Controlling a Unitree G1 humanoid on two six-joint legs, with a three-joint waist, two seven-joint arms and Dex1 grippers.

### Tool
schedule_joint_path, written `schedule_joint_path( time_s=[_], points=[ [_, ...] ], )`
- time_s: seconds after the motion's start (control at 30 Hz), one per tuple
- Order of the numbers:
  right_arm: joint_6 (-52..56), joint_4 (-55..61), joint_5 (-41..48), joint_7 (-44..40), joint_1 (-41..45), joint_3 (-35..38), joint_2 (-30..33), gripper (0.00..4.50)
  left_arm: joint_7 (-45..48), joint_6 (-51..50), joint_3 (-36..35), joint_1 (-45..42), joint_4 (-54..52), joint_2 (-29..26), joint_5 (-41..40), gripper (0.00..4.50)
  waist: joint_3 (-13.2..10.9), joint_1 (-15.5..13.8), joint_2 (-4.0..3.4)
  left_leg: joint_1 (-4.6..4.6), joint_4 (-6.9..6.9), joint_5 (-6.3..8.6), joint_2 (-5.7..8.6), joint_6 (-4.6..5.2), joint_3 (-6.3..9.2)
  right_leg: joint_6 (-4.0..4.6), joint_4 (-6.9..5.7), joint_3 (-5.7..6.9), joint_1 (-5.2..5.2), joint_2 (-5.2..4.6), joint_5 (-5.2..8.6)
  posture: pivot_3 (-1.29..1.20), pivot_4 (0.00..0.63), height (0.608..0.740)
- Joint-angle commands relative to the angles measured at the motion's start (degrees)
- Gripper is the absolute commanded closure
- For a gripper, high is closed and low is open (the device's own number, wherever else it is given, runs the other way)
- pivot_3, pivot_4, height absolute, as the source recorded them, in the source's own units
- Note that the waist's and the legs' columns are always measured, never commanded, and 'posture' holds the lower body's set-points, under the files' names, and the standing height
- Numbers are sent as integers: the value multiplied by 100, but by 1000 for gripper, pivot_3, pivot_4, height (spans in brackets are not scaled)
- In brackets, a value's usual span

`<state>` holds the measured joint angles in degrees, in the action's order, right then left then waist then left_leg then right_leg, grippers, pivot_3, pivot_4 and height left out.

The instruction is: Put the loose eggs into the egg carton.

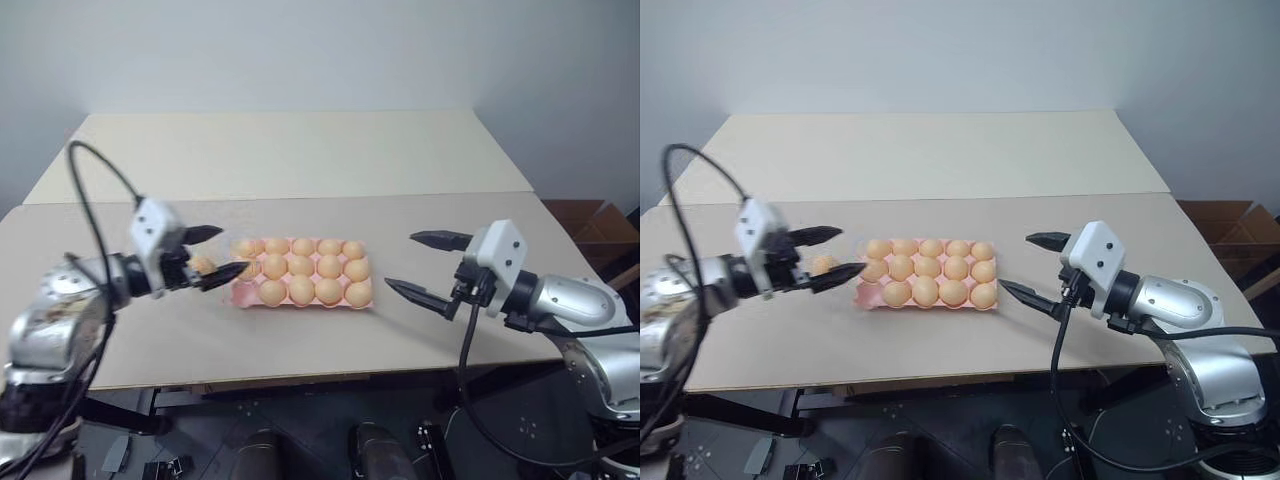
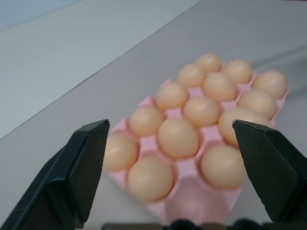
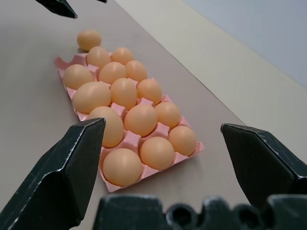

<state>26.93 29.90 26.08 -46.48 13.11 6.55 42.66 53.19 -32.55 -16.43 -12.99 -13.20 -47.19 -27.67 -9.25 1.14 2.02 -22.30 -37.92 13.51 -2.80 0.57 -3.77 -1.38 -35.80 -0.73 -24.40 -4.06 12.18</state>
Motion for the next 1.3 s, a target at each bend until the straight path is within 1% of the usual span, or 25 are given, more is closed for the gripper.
schedule_joint_path(
  time_s=[0.03, 0.07, 0.13, 0.2, 0.23, 0.4, 0.57, 0.67, 0.73, 0.83, 0.9, 1.07, 1.17, 1.27, 1.3],
  points=[
    [-194, -29, 80, -159, 131, 33, 19, 0, 403, 331, -1134, 723, -86, -267, -239, 8, 0, -5, 0, 0, 0, 0, -1, 0, -1, -1, 1, 0, -1, -1, 1, 0, 150, 740],
    [-214, -64, 82, -193, 147, 28, 14, 0, 558, 361, -1436, 1034, -43, -335, -290, 8, 0, -20, 1, 0, 0, 0, -2, 0, -3, 1, 1, 0, -2, -1, 2, 0, 150, 740],
    [-241, -112, 81, -237, 171, 24, 11, 0, 694, 414, -1815, 1555, -22, -383, -285, 8, -1, -32, 2, -1, 0, 0, -3, 0, -4, 5, 1, 3, -5, -5, 4, 0, 150, 740],
    [-259, -152, 77, -278, 176, 23, 19, 0, 682, 447, -2025, 1884, -54, -291, -320, 8, -1, -75, 2, 0, 0, 0, 0, -1, -6, 18, 1, 5, -4, -13, 14, 0, 150, 740],
    [-274, -177, 59, -301, 174, 12, 32, 0, 644, 466, -2082, 2018, -89, -212, -329, 8, -1, -99, 2, 0, 0, 0, 2, -1, -4, 41, 0, 11, -3, -19, 33, 0, 150, 740],
    [-279, -224, 28, -378, 152, 25, 68, 0, 378, 440, -2006, 2151, -287, 60, -429, 8, 1, -181, 9, -1, 0, 0, 3, -1, -5, 39, 1, 11, 1, -27, 37, 0, 150, 740],
    [-255, -191, 32, -364, 112, 56, 77, 0, 182, 387, -1826, 2052, -318, 74, -446, 8, 1, -166, 10, -1, 0, 0, 5, -1, -6, 52, 1, 11, 0, -22, 29, 0, 150, 740],
    [-236, -164, 27, -321, 111, 55, 70, 0, -207, 56, -1459, 1598, -158, -2, -382, 8, 1, -177, 10, 0, 0, 0, 3, -1, -4, 49, -3, 12, 0, -17, 30, 0, 150, 740],
    [-225, -133, 31, -293, 104, 59, 65, 0, -667, -252, -1009, 1018, 61, 47, -192, 8, 1, -194, 10, 3, 0, 0, 5, -1, -1, 43, -5, 15, 6, -16, 30, 0, 150, 740],
    [-230, -87, 10, -251, 94, 60, 65, 0, -1336, -737, -318, 78, 502, 286, 113, 8, 4, -194, 14, 4, 0, -1, 11, -1, 3, -8, -3, 17, 11, -17, 11, 0, 150, 740],
    [-237, -49, 1, -229, 75, 66, 68, 0, -1769, -1062, 75, -480, 810, 536, 306, 8, 5, -180, 16, 1, 0, -1, 12, -1, 2, 3, 3, 13, 12, -17, -2, 0, 150, 740],
    [-220, 82, 0, -146, 19, 92, 67, 0, -2437, -1472, 706, -1385, 1691, 1058, 753, 8, 5, -107, 22, -9, 0, 5, 21, 7, 0, 6, 10, 4, 6, -19, -13, 0, 150, 740],
    [-212, 128, 14, -93, -6, 96, 69, 0, -2702, -1687, 831, -1714, 2096, 1261, 901, 8, 4, -80, 23, -10, 0, 5, 20, 8, 2, 6, 9, 6, 5, -18, -12, 0, 150, 740],
    [-206, 154, 18, -11, -23, 124, 51, 0, -2786, -1726, 868, -1819, 2187, 1323, 976, 611, 3, -57, 25, -8, 0, 5, 21, 7, 4, 5, 7, 7, 6, -19, -13, 0, 150, 740],
    [-203, 161, 18, 23, -24, 129, 41, 0, -2737, -1701, 880, -1823, 2192, 1304, 979, 935, 3, -52, 25, -6, 0, 5, 21, 7, 3, 5, 6, 6, 8, -19, -13, 0, 150, 740]
  ],
)
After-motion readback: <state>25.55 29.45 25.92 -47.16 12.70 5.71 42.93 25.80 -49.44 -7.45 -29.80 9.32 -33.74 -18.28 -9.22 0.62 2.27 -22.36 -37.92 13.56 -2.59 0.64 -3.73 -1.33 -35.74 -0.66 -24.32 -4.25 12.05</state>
